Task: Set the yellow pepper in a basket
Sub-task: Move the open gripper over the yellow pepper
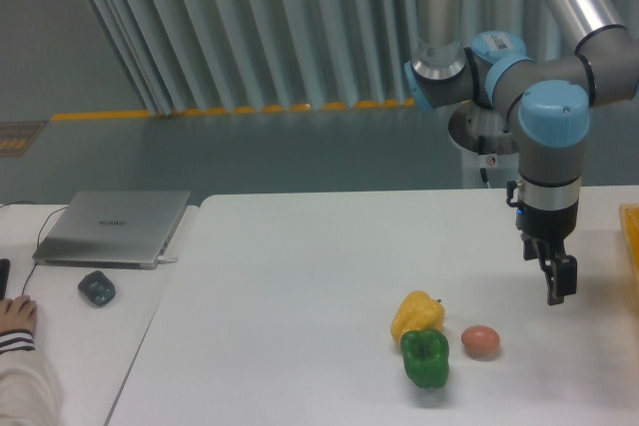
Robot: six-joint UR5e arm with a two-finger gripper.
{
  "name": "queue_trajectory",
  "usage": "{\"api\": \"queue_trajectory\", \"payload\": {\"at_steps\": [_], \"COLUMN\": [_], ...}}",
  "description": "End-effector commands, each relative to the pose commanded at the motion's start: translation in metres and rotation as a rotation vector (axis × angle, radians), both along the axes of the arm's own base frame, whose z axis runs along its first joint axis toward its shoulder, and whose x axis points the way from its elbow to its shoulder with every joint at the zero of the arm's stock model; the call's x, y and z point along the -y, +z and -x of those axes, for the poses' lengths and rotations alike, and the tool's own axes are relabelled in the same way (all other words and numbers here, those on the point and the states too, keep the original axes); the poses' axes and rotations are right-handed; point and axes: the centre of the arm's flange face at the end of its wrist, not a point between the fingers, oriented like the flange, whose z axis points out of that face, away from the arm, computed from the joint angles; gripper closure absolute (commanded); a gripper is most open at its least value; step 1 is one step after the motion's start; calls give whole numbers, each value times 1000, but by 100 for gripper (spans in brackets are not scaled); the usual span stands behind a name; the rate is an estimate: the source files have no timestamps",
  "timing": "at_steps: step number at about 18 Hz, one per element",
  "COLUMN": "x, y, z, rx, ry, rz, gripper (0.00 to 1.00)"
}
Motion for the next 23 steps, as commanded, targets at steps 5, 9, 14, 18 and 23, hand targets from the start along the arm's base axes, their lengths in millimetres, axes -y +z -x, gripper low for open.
{"api": "queue_trajectory", "payload": {"at_steps": [5,9,14,18,23], "x": [-3,-11,-17,-33,-39], "y": [-4,-16,-20,-15,-15], "z": [-6,-25,-39,-62,-79], "rx": [11,27,73,66,79], "ry": [61,129,240,357,495], "rz": [4,19,-14,-53,-51], "gripper": [0,0,0,0,0]}}
